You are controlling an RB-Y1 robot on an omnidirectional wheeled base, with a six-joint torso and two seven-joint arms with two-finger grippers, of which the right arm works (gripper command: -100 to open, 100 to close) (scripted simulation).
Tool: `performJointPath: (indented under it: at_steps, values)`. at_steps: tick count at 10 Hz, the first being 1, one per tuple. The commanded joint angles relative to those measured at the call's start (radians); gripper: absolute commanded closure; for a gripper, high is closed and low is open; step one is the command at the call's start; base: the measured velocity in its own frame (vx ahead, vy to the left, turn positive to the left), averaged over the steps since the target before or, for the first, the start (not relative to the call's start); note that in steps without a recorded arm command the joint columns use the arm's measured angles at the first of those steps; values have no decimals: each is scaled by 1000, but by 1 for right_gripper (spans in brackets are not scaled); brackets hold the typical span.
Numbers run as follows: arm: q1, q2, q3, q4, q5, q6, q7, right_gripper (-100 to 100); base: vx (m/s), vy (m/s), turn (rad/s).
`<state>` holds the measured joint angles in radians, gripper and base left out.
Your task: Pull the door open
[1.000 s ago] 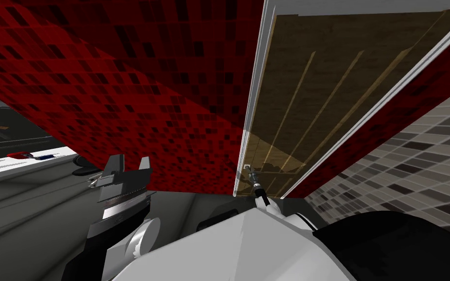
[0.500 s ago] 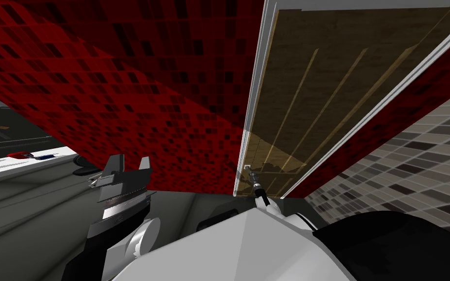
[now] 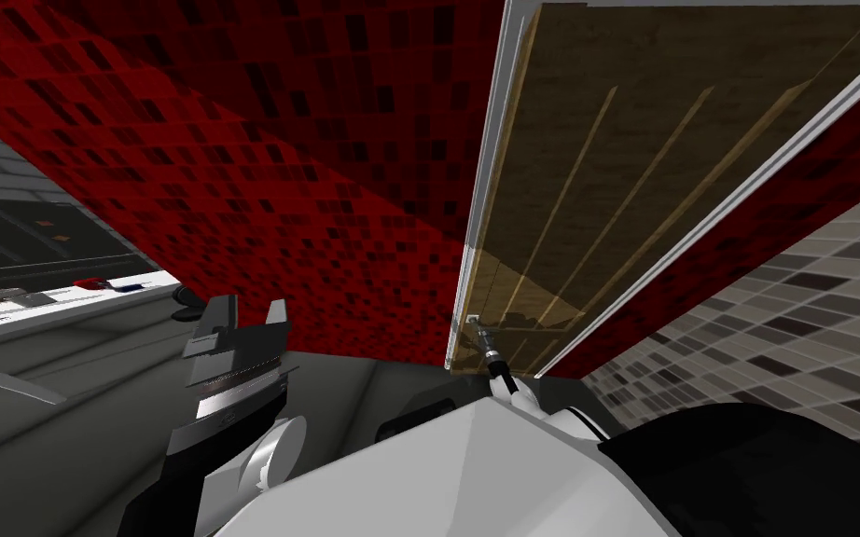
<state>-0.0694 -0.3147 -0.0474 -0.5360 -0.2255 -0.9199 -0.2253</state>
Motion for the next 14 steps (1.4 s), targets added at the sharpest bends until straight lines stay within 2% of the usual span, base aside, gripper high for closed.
performJointPath:
  at_steps: [1,6,7,12,14]
  values:
    - [11,-8,17,-2,9,-4,-17,100,-203,-23,107]
    - [37,-46,69,-14,36,-27,-78,100,-208,-47,112]
    - [35,-40,64,-15,33,-20,-69,100,-88,-10,21]
    - [84,-87,121,-25,60,-84,-136,100,-194,-47,107]
    - [97,-100,136,-28,67,-102,-153,100,-178,-29,52]
